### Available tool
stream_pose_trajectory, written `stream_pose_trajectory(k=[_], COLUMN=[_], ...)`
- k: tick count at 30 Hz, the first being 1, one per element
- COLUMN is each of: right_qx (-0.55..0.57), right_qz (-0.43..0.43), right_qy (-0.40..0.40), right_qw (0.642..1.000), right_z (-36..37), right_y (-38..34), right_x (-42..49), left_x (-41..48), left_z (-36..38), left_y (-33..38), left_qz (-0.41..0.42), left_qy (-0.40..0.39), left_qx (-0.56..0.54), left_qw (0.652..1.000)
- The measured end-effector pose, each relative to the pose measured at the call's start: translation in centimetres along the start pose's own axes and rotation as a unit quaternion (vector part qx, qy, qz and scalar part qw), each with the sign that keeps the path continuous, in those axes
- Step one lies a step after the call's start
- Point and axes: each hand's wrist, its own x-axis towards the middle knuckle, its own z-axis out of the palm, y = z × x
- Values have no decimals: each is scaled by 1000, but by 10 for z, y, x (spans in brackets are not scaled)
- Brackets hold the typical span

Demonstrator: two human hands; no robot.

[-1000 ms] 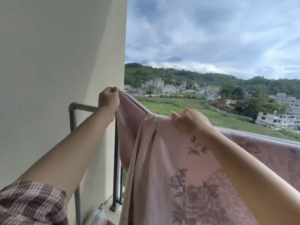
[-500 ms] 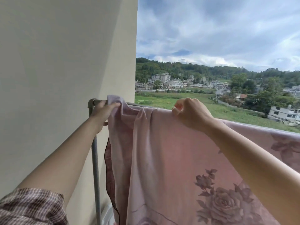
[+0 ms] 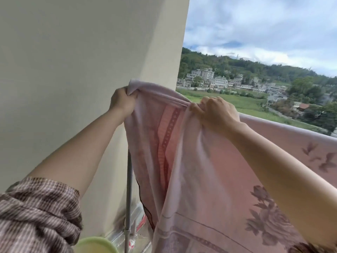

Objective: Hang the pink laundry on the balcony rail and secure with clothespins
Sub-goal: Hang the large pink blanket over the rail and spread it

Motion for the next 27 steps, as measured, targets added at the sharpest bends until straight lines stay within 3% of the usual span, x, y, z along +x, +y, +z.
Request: stream_pose_trajectory(k=[3,6,9,14,16,18,21,25,27], right_qx=[-7,-25,-9,-3,-30,-44,-57,-185,-280], right_qz=[8,6,-5,-11,-20,-35,-125,-307,-335], right_qy=[4,18,47,110,124,129,75,-47,-103], right_qw=[1000,1000,999,994,992,990,988,932,894], right_z=[-1,0,2,10,17,23,38,80,98], right_y=[2,9,11,-1,-5,-9,-14,-27,-28], right_x=[0,-6,-9,-13,-22,-34,-54,-87,-100], left_x=[27,31,14,-50,-73,-89,-97,-121,-128], left_z=[-7,-4,6,31,51,74,97,95,83], left_y=[12,-11,-51,-94,-108,-121,-139,-157,-165], left_qz=[29,-37,-101,-134,-142,-152,-166,-215,-227], left_qy=[108,100,25,-241,-297,-301,-275,-282,-248], left_qx=[42,65,27,-168,-157,-53,74,72,8], left_qw=[993,992,994,946,931,940,944,932,942])
